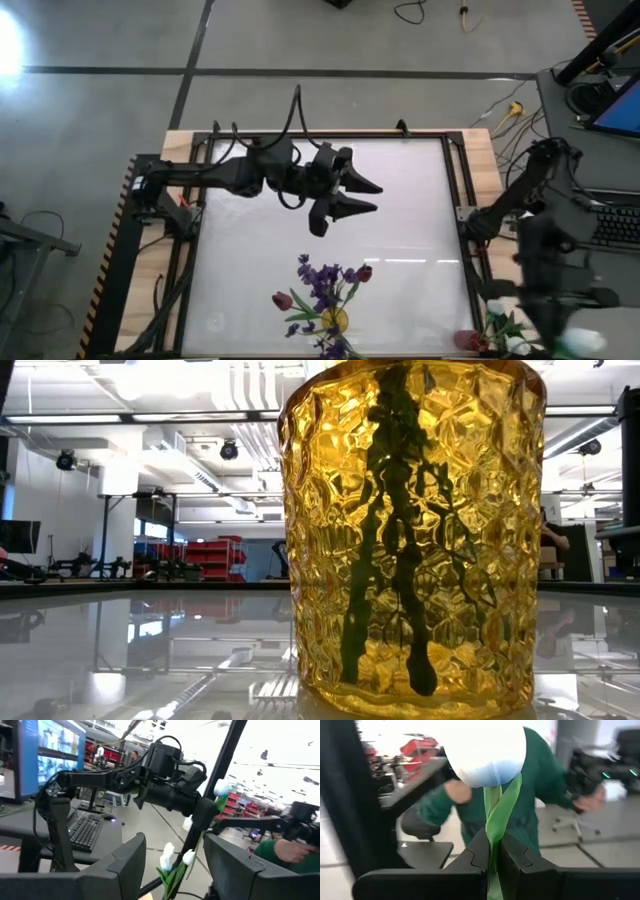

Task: Sort flowers into vase by color
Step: Put the white flower into the red vase

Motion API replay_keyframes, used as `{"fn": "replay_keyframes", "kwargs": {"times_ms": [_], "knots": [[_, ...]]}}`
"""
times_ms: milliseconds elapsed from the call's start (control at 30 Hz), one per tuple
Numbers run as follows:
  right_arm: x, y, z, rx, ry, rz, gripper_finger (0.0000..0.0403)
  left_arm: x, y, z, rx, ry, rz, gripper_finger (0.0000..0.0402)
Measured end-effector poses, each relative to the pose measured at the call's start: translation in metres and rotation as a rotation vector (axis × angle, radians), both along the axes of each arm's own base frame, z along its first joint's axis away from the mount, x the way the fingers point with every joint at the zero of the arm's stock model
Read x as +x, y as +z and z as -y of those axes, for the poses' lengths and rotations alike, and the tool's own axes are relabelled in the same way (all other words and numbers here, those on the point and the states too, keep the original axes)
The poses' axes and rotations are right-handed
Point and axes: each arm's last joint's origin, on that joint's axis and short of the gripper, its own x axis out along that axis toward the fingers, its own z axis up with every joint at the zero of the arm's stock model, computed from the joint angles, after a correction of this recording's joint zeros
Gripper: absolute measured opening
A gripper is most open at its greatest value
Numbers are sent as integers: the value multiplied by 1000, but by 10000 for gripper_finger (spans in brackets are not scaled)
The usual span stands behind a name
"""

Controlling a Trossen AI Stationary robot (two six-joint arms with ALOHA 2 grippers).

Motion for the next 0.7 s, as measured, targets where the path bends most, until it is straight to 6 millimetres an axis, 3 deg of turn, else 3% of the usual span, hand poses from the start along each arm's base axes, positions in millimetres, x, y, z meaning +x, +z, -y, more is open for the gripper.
{"fn": "replay_keyframes", "kwargs": {"times_ms": [333, 700], "knots": [[-11, -15, -13, -127, 82, 0, 13, 0, 1, -1, -31, 38, 1, 187], [-6, -36, -20, -269, 95, -26, 13, 0, 0, -2, -67, 68, -12, 187]]}}
